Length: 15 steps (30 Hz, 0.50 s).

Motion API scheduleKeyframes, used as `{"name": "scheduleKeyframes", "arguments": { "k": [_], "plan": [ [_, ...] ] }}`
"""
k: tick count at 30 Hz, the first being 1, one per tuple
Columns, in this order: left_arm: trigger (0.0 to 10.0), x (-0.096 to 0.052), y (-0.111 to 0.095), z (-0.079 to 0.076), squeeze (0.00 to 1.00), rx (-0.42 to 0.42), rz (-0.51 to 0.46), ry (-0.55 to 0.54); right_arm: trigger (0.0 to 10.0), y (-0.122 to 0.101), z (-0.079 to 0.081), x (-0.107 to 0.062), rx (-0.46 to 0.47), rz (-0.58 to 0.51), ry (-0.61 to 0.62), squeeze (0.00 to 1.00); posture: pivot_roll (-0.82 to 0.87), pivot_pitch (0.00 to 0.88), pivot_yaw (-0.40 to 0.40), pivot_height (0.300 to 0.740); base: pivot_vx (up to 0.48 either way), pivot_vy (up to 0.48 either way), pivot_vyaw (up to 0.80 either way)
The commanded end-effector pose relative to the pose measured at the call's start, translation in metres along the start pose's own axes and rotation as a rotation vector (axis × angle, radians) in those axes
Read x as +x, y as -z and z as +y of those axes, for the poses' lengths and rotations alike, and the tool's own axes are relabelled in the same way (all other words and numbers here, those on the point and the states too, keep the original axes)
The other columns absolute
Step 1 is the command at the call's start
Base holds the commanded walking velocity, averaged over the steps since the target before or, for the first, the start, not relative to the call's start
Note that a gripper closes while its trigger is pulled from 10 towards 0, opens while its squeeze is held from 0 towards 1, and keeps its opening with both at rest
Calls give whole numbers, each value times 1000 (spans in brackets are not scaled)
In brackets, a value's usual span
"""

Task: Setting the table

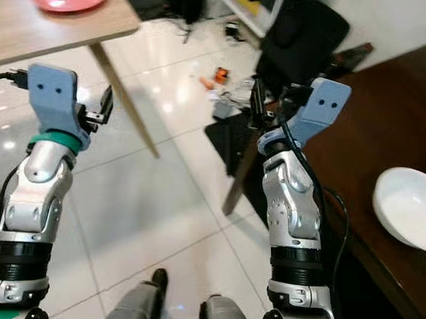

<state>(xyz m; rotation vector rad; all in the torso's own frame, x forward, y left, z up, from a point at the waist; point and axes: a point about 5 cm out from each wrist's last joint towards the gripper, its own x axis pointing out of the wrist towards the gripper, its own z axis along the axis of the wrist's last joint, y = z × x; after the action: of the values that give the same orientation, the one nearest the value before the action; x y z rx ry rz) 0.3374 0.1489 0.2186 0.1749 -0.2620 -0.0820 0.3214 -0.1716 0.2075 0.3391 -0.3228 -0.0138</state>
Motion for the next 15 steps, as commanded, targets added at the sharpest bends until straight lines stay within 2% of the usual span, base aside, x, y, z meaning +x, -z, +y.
{"name": "scheduleKeyframes", "arguments": {
  "k": [1, 6, 9, 10, 15],
  "plan": [
    [10000, -1, 6, -4, 0, 5, 24, 9, 10000, 1, -4, -2, -2, 7, 18, 0, 68, 86, -2, 740, 0, 0, 788],
    [10000, 0, 6, -1, 0, 17, 25, -24, 10000, 1, -4, -1, -7, 5, 10, 0, 69, 86, -2, 740, 0, 0, 786],
    [10000, 2, 9, 3, 0, 43, 48, -70, 10000, 1, -2, -1, -13, 7, 0, 0, 69, 86, -2, 740, 401, 0, 406],
    [10000, 5, 12, 12, 0, 49, 73, -133, 10000, 0, -2, -1, -2, 6, 3, 0, 67, 83, -1, 740, 458, 0, 0],
    [10000, 7, 12, 15, 0, 46, 75, -149, 10000, -1, -4, -1, 2, 2, 14, 0, 66, 83, -1, 740, 458, 0, 0]
  ]
}}
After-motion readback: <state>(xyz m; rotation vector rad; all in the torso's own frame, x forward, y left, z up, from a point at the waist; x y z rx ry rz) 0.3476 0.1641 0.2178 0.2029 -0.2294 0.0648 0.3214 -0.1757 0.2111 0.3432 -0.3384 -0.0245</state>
